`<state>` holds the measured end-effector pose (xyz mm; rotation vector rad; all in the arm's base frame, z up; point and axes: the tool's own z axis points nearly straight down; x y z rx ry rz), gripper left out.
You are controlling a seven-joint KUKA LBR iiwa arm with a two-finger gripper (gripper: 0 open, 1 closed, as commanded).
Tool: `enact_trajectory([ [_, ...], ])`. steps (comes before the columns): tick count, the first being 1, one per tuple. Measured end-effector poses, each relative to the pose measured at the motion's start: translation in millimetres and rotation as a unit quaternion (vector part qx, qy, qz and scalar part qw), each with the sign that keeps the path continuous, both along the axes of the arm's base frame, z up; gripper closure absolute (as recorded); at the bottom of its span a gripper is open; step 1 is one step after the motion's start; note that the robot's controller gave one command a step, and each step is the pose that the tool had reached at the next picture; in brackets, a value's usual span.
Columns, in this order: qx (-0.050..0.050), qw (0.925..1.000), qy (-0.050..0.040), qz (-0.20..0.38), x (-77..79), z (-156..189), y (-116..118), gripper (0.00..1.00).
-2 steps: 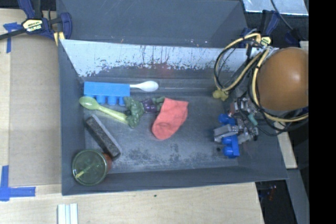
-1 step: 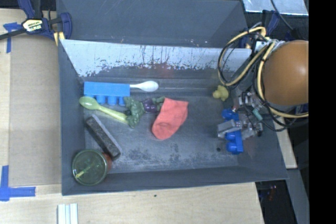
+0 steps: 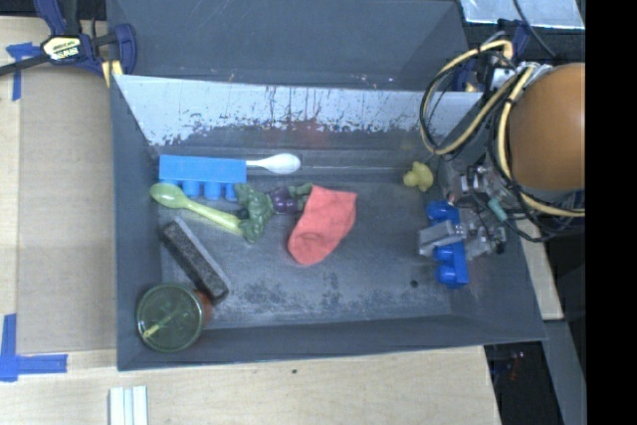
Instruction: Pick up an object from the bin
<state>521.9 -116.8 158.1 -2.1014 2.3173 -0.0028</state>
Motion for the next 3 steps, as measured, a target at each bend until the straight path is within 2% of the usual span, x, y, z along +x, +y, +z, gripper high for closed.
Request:
enact_trajectory([
  [3, 0.001, 1.0000, -0.0032, -0.001, 1.8, 74.2, 0.3, 1.00],
])
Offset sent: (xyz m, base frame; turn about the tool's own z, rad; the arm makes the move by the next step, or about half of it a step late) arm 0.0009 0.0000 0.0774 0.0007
